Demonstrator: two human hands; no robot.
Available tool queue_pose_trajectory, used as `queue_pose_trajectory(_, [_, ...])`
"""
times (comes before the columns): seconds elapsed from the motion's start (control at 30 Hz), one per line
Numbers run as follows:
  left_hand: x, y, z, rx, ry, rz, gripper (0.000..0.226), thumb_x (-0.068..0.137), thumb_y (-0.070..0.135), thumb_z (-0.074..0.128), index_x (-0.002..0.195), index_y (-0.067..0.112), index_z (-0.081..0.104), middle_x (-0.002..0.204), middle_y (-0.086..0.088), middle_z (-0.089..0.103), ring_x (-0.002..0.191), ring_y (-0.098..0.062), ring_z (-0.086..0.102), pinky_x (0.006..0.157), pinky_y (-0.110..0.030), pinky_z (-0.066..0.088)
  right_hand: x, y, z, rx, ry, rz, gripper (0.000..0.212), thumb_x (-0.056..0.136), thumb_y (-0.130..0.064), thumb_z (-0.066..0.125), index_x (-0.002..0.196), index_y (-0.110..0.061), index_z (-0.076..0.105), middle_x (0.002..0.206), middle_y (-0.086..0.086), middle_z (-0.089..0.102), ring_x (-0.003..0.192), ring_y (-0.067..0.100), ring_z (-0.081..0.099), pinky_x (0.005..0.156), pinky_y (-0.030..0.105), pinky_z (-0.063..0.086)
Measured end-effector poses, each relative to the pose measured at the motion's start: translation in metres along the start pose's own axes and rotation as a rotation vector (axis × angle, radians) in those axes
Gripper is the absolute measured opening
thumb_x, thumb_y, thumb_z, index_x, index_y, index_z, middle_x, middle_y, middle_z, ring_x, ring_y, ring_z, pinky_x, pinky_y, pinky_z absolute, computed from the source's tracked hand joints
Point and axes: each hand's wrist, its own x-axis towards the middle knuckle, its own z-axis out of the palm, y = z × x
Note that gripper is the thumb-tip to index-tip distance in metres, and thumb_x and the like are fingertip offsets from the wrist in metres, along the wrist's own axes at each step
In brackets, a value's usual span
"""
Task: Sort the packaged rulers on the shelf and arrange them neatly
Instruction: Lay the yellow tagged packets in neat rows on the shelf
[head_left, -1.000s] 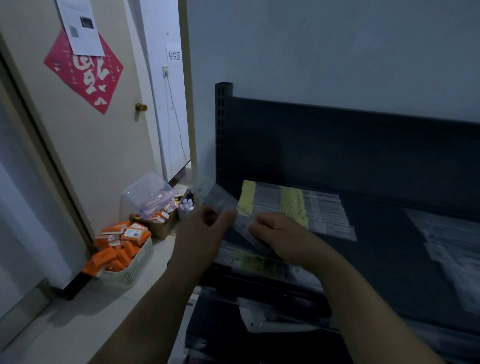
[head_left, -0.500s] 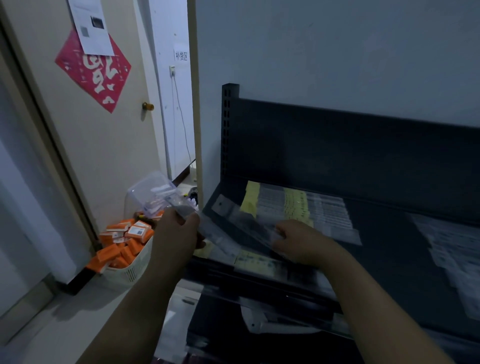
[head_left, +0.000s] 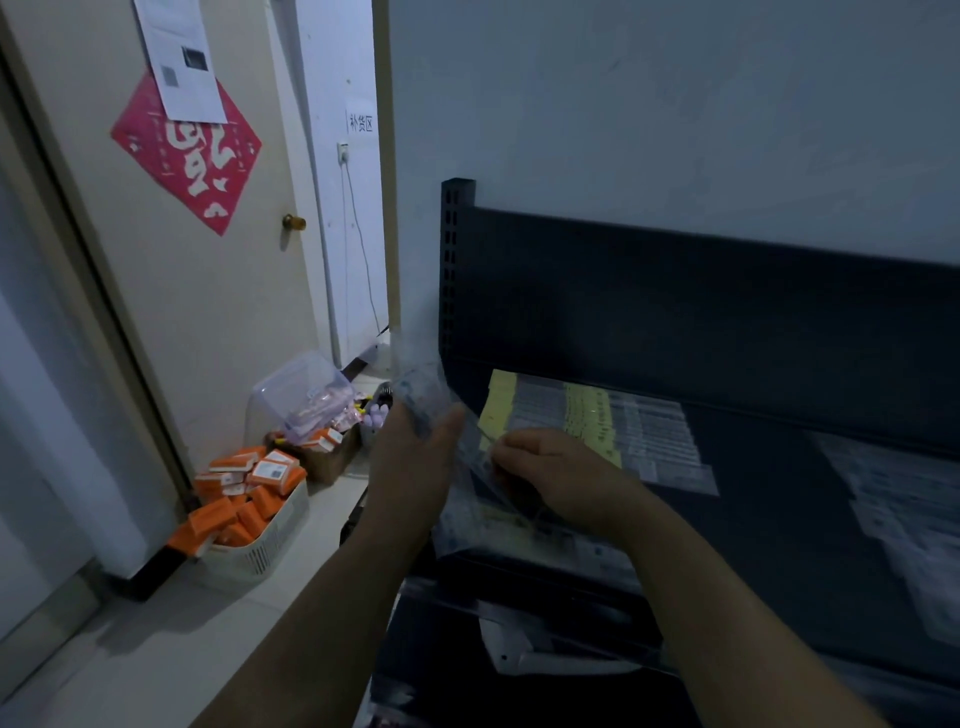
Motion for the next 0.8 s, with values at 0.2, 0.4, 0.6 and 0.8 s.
queue_pose_trajectory(0.2, [0.011, -0.008, -0.014, -0.153, 0.216, -0.124, 0.020, 0.093, 0.020, 0.057, 0.111, 0.010, 0.054, 0.101, -0.010, 0.060, 0.092, -0.023, 0.061, 0.072, -0.037, 0.053, -0.020, 0.021, -0.024, -0.261, -0.062, 0.094, 0.037, 0.080, -0.039, 0.072, 0.111, -0.023, 0.059, 0.106, -0.010, 0.060, 0.094, 0.005, 0.058, 0.081, 0.021, 0.049])
queue_pose_trajectory(0.4, [0.018, -0.016, -0.026, -0.234, 0.174, -0.172, 0.012, 0.090, 0.014, 0.061, 0.101, 0.011, 0.066, 0.101, -0.016, 0.068, 0.093, -0.033, 0.066, 0.068, -0.041, 0.059, -0.027, 0.035, -0.028, -0.341, -0.152, 0.172, 0.038, 0.071, -0.039, 0.080, 0.102, -0.030, 0.060, 0.098, -0.011, 0.059, 0.088, 0.006, 0.059, 0.075, 0.023, 0.052])
queue_pose_trajectory(0.6, [0.014, -0.009, -0.026, -0.298, 0.117, -0.213, 0.020, 0.099, 0.011, 0.046, 0.110, -0.002, 0.055, 0.090, -0.009, 0.064, 0.074, -0.016, 0.066, 0.052, -0.025, 0.057, -0.023, 0.042, -0.033, -0.232, 0.025, 0.155, 0.016, 0.078, -0.029, 0.076, 0.088, -0.023, 0.065, 0.084, -0.007, 0.065, 0.074, 0.008, 0.060, 0.065, 0.021, 0.049])
queue_pose_trajectory(0.8, [0.010, 0.000, -0.018, -0.540, 0.009, -0.399, 0.009, 0.099, 0.016, 0.043, 0.103, 0.011, 0.050, 0.073, -0.003, 0.051, 0.059, -0.014, 0.049, 0.041, -0.022, 0.049, -0.013, 0.045, -0.042, 0.091, 0.338, 0.158, 0.014, 0.089, -0.016, 0.064, 0.103, -0.014, 0.066, 0.092, 0.001, 0.068, 0.080, 0.010, 0.063, 0.064, 0.013, 0.047])
